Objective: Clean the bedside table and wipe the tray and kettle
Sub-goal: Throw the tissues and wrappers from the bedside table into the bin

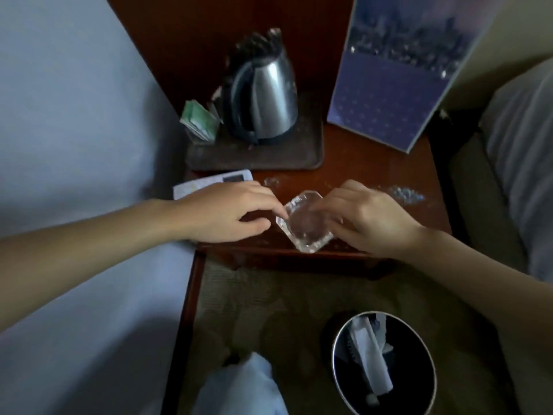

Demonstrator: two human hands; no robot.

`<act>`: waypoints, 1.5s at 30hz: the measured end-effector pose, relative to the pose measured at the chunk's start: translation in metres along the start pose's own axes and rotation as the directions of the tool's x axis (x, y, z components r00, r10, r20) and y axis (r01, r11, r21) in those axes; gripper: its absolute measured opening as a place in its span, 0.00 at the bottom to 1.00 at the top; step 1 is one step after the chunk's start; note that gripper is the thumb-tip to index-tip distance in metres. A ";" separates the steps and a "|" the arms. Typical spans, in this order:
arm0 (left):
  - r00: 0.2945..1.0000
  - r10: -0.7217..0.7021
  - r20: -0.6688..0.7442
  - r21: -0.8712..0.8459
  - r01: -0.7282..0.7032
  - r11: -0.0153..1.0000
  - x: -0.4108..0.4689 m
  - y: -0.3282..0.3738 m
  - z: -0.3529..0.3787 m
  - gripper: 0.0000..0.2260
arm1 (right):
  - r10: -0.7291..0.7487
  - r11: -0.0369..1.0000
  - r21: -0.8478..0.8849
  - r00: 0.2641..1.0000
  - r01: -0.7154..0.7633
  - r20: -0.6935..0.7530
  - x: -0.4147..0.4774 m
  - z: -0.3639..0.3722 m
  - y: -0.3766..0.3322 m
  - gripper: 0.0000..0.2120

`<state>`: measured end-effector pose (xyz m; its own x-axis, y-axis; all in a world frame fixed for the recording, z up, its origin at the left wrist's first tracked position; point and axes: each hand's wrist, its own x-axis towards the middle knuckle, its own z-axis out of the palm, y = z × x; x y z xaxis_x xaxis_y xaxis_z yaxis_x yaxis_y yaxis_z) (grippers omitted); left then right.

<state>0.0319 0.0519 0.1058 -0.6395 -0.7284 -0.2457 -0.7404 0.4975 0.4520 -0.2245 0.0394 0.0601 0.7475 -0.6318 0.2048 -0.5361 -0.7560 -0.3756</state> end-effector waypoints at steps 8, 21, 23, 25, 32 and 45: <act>0.948 -0.019 -0.317 0.054 0.038 0.998 0.001 -0.126 -0.102 0.15 | -0.126 0.991 0.030 0.991 0.127 -0.043 0.152 -0.018 0.009 0.13; 0.963 -0.270 0.001 -0.244 0.262 0.934 0.134 -0.303 -0.166 0.21 | 0.065 0.970 0.238 0.997 -0.051 -0.050 0.336 -0.054 0.051 0.12; 0.962 -0.271 0.036 -0.244 0.272 0.931 0.154 -0.320 -0.149 0.18 | 0.114 0.948 0.300 0.993 -0.104 -0.016 0.352 -0.048 0.050 0.12; 0.954 -0.286 0.090 -0.193 0.299 0.935 0.171 -0.327 -0.133 0.12 | 0.125 0.980 0.162 0.992 -0.119 -0.029 0.357 -0.038 0.047 0.13; 0.943 -0.311 -0.115 -0.433 0.234 0.871 0.191 -0.331 -0.121 0.10 | 0.448 0.873 -0.278 0.885 -0.401 0.129 0.336 -0.015 0.063 0.31; 0.852 -0.426 -0.305 -0.460 0.260 0.849 0.125 -0.289 -0.144 0.11 | 0.901 0.429 0.494 0.393 -0.757 -0.181 0.278 0.005 0.002 0.47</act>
<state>0.1960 -0.2509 0.0679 -0.1658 -0.9762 -0.1400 -0.6996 0.0164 0.7144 -0.0158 -0.1366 0.1121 -0.2605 -0.9609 -0.0942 -0.6020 0.2380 -0.7622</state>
